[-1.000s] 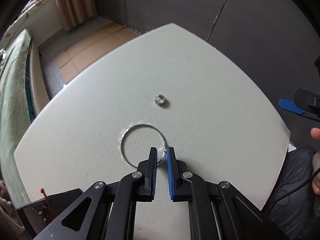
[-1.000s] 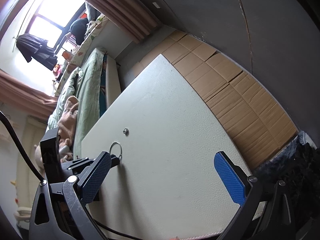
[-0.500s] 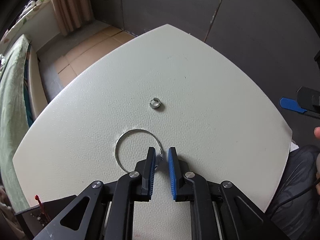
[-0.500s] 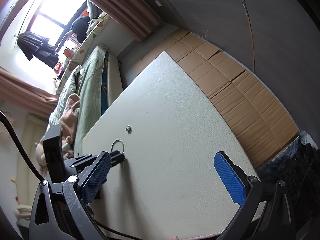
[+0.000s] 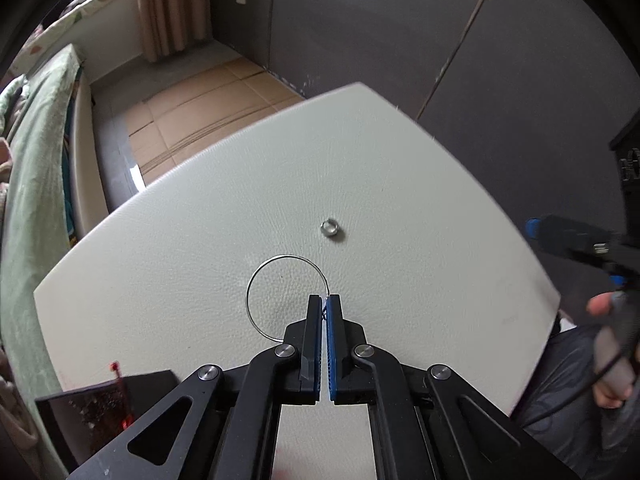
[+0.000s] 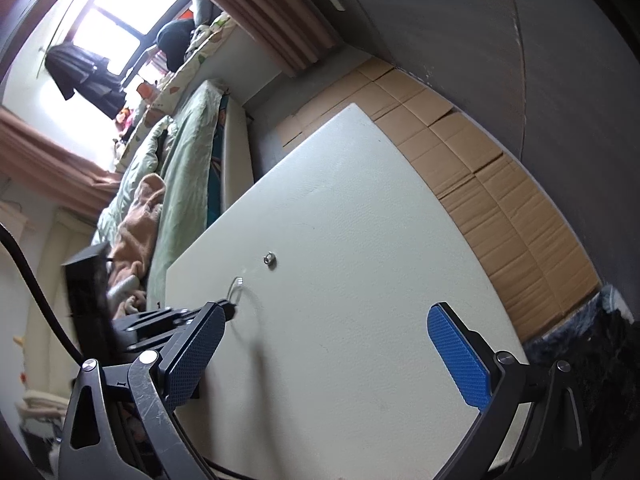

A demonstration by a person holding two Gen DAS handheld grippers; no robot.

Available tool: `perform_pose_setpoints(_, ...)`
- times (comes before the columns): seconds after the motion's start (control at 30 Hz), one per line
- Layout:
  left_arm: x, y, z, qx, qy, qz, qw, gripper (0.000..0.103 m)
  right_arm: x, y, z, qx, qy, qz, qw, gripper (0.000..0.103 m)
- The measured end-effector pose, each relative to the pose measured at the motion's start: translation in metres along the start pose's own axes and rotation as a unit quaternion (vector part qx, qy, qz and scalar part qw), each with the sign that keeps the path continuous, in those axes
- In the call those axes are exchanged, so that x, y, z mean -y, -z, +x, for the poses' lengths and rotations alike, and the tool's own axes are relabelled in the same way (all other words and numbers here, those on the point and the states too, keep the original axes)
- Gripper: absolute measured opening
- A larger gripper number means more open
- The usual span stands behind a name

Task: Organize jewelry
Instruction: 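Lift the silver bangle and carry it over the box with the left gripper, then release the bangle into the box with the left gripper while the right gripper grasps the small silver ring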

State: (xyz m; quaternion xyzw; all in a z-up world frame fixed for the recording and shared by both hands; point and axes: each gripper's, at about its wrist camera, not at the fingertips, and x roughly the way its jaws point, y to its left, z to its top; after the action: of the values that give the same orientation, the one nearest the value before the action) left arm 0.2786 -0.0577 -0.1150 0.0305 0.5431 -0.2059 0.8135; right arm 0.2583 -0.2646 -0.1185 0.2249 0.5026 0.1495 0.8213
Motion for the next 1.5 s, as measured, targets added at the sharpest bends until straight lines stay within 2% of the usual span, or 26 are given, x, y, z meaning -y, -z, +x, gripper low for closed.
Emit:
perform_pose_setpoints(0.07, -0.001, -0.001, -0.011, 0.012, 0.002, -0.009, 0.9999, 0.001, -0.005, -0.004, 0.004, -0.003, 0.008, -0.014, 1.000, 0.096)
perform_pose_setpoints(0.13, -0.005, -0.001, -0.021, 0.023, 0.004, -0.017, 0.9996, 0.001, -0.012, -0.008, 0.012, -0.016, 0.010, -0.029, 0.999, 0.080)
perform_pose_setpoints(0.33, -0.014, 0.001, -0.056, 0.056, 0.004, -0.044, 0.9974, 0.001, -0.041, -0.019, 0.037, -0.051, 0.009, -0.086, 0.995, 0.058)
perform_pose_setpoints(0.47, -0.024, 0.003, -0.073, 0.071, -0.005, -0.060, 0.9957, 0.001, -0.058, -0.024, 0.049, -0.066, 0.019, -0.126, 0.990, 0.056)
perform_pose_setpoints(0.53, -0.031, 0.006, -0.083, 0.077, -0.012, -0.072, 0.9944, 0.001, -0.066, -0.027, 0.058, -0.075, 0.025, -0.143, 0.987, 0.048)
perform_pose_setpoints(0.87, -0.072, 0.034, -0.116, 0.089, -0.035, -0.135, 0.9862, 0.001, -0.088, -0.033, 0.098, -0.118, 0.075, -0.209, 0.968, 0.037)
perform_pose_setpoints(1.17, -0.089, 0.050, -0.122, 0.080, -0.043, -0.158, 0.9832, 0.001, -0.099, -0.031, 0.119, -0.128, 0.126, -0.242, 0.954, 0.030)
perform_pose_setpoints(1.33, -0.094, 0.055, -0.120, 0.070, -0.041, -0.164, 0.9831, 0.002, -0.104, -0.028, 0.124, -0.124, 0.149, -0.264, 0.945, 0.015)
perform_pose_setpoints(1.37, -0.096, 0.057, -0.120, 0.067, -0.039, -0.169, 0.9826, 0.002, -0.105, -0.027, 0.124, -0.121, 0.153, -0.270, 0.943, 0.015)
perform_pose_setpoints(1.5, -0.101, 0.060, -0.119, 0.065, -0.046, -0.174, 0.9815, 0.002, -0.104, -0.029, 0.116, -0.112, 0.142, -0.259, 0.949, 0.015)
